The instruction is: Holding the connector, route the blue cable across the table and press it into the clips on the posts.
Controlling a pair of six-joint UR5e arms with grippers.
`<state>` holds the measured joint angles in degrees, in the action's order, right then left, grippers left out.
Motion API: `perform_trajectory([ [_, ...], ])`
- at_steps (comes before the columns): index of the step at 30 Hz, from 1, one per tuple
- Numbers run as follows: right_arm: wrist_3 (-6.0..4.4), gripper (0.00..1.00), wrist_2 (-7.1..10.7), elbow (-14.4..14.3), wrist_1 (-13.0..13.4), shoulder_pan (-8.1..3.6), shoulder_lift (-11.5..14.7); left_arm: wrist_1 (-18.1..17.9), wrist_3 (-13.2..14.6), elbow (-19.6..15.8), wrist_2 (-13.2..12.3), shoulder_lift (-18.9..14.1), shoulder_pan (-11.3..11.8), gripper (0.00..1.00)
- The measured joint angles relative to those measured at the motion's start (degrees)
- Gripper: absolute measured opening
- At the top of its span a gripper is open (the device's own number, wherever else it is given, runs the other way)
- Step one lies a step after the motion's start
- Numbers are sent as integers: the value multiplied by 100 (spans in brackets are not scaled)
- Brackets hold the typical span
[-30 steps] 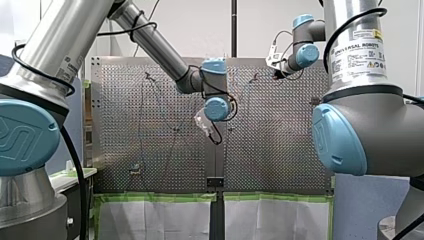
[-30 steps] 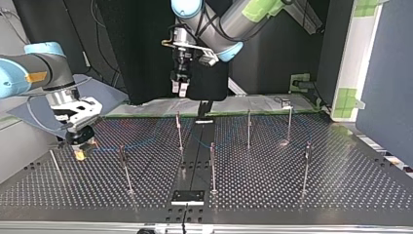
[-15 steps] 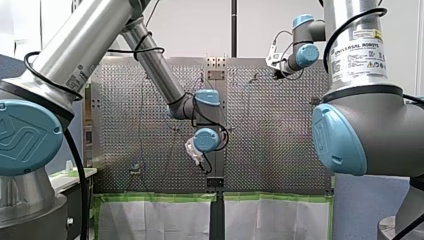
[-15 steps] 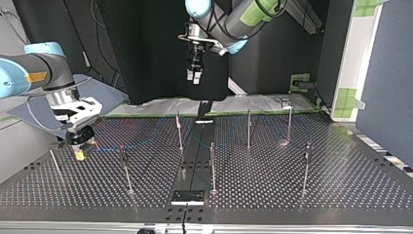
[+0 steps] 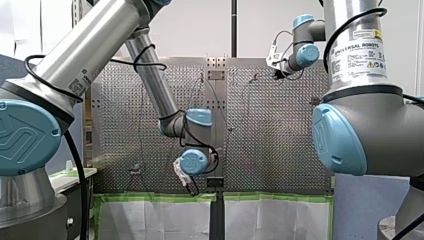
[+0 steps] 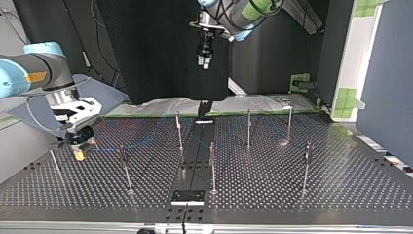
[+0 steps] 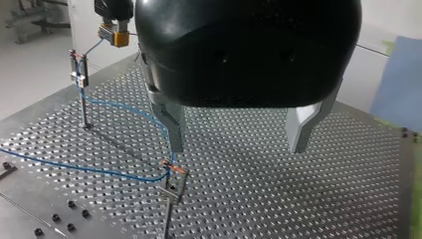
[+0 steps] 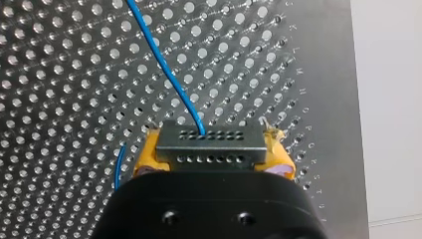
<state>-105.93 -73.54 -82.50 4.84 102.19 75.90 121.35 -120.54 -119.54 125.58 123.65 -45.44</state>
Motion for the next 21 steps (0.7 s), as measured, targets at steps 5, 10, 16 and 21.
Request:
perform_trajectory([
  [5,1,0,-3,0,-1,-8,1,-19,-3,-235,-3,3,-8,100],
  [10,7,0,-10,1,-1,-5,0,-53,3,-477,3,4,-6,100],
  [16,9,0,-12,1,0,-2,0,-65,5,-553,5,4,-3,100],
  [21,9,0,-12,1,-1,-1,1,-66,5,-557,5,4,-2,100],
])
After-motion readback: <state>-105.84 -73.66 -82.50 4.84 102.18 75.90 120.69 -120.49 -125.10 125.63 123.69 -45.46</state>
